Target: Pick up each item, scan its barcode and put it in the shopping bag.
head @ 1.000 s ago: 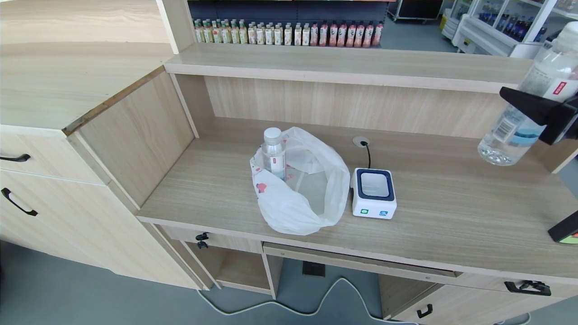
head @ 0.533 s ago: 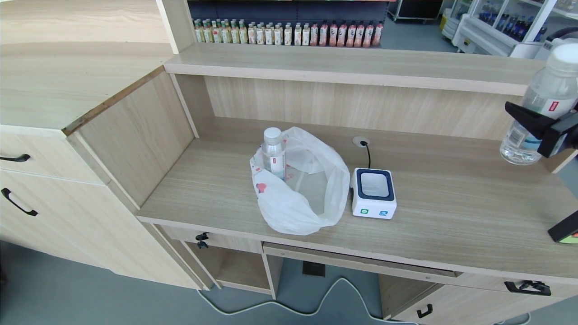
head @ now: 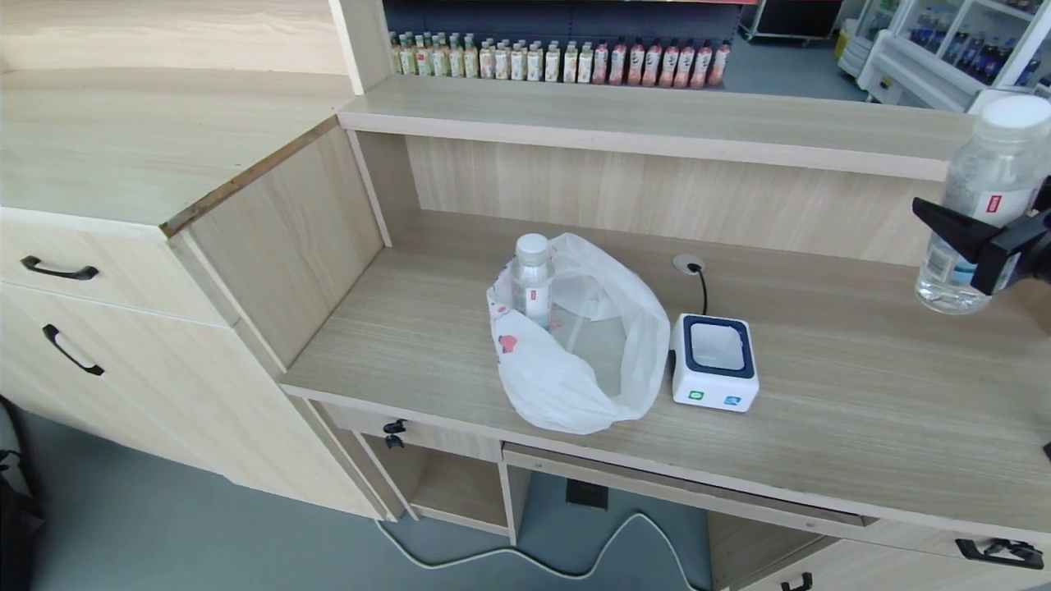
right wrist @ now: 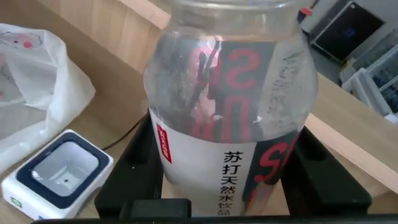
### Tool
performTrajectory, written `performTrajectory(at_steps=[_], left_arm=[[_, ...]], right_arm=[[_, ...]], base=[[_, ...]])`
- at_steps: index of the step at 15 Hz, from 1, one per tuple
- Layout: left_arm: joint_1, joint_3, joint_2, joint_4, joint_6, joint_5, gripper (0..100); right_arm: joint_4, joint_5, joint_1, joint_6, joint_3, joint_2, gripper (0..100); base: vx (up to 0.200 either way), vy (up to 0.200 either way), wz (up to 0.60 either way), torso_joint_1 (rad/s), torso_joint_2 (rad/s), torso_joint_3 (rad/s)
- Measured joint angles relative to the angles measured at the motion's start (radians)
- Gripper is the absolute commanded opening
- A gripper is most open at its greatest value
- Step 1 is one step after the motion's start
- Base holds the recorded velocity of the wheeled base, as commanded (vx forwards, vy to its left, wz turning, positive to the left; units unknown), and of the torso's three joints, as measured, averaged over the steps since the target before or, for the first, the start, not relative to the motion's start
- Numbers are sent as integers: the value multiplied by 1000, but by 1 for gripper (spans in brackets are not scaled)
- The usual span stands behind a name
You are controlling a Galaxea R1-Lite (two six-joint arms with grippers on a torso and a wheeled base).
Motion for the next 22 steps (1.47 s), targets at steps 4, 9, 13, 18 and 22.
performTrajectory(at_steps=[4, 9, 13, 18, 22], left_arm=[[0, 0, 0, 0, 0, 0, 100], [0, 0, 0, 0, 0, 0, 100], [0, 0, 0, 0, 0, 0, 100], [0, 0, 0, 0, 0, 0, 100], [0, 0, 0, 0, 0, 0, 100]], right_arm=[[-49, 5, -1, -33, -5, 26, 0], [-188, 9, -16, -130, -5, 123, 0], [-298, 48, -24, -179, 28, 214, 0], [-358, 181, -67, -285, 117, 295, 0], [-410, 185, -106, -310, 164, 319, 0]], base=[[0, 0, 300, 2, 1, 1], [0, 0, 0, 0, 0, 0], [0, 0, 0, 0, 0, 0], [0, 0, 0, 0, 0, 0], [0, 0, 0, 0, 0, 0]])
